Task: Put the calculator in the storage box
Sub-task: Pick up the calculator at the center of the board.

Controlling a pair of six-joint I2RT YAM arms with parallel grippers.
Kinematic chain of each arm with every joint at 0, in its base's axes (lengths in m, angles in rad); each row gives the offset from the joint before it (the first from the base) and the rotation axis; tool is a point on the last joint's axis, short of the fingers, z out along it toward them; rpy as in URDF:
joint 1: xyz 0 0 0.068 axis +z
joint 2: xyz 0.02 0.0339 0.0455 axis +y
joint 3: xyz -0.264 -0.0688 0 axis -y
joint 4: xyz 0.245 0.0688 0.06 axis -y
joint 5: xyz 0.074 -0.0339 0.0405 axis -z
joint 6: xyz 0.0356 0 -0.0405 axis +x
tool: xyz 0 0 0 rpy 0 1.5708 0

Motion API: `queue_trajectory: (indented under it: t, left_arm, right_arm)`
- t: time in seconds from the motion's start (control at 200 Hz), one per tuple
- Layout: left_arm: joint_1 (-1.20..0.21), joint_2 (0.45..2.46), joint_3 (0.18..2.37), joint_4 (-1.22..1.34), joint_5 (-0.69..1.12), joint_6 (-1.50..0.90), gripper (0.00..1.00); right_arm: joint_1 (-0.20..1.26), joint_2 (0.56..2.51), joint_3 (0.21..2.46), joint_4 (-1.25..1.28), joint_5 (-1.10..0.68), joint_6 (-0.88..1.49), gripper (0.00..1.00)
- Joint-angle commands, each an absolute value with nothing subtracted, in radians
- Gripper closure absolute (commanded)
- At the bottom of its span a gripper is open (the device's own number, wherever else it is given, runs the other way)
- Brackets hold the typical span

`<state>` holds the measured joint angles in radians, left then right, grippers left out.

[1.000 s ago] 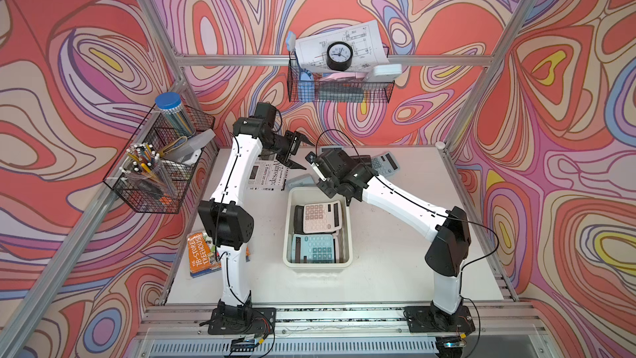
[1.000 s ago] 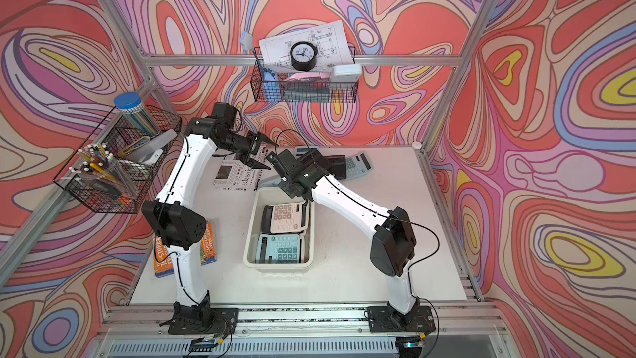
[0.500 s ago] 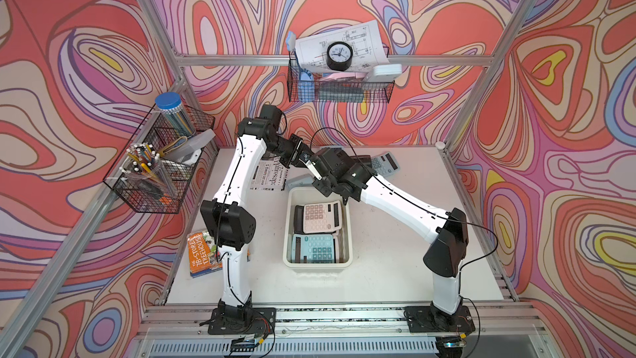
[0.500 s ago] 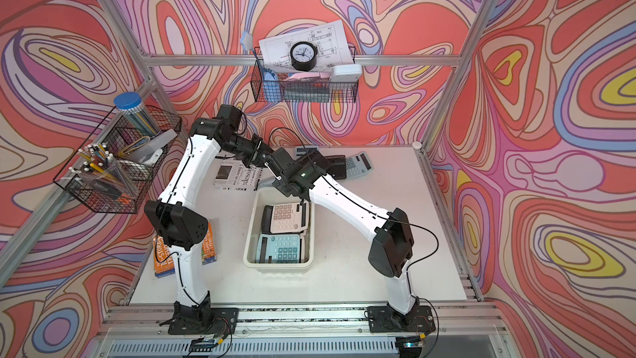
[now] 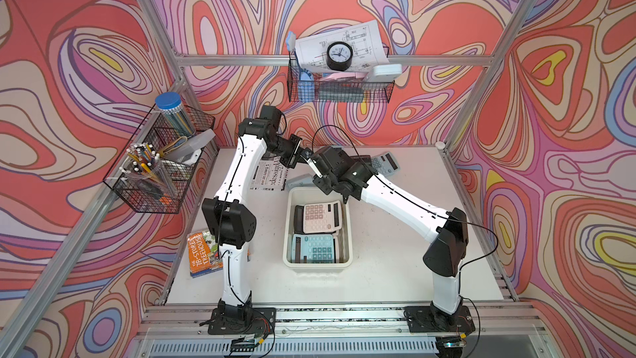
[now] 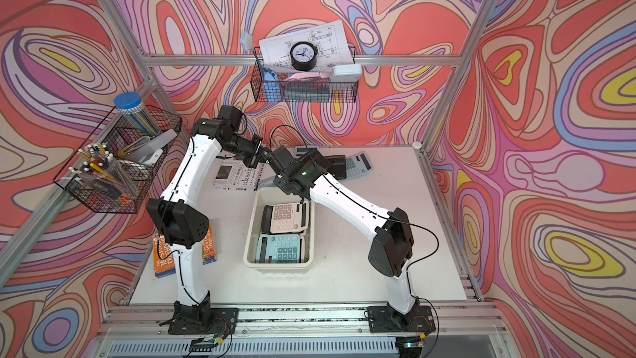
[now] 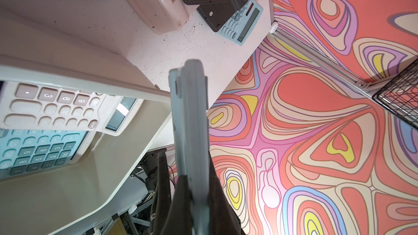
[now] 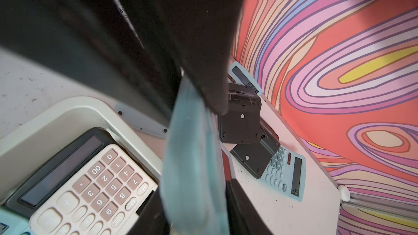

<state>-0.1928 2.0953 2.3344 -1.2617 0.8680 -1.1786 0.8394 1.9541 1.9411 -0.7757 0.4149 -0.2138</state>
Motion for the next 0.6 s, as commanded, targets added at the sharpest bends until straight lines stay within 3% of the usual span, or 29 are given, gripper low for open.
queue_trajectory:
  t: [0.0, 0.416, 0.596]
  left_arm:
    - [-0.203, 2.113, 2.367, -1.264, 0.932, -1.171, 1.0]
    - [-0.171, 2.112, 2.397, -1.26, 0.909, -1.104, 1.0]
    - [-0.167, 2.092, 2.393, -1.252, 0.851, -1.013, 1.0]
  right_arm:
    - [0.845, 1.94, 1.943, -0.733, 0.403, -0.184, 0.52]
    - [0.822, 1.82, 1.918, -0.817, 0.3, 0.008, 0.02]
    - [0.684, 1.736, 1.905, -0.888, 0.061, 0.234, 0.02]
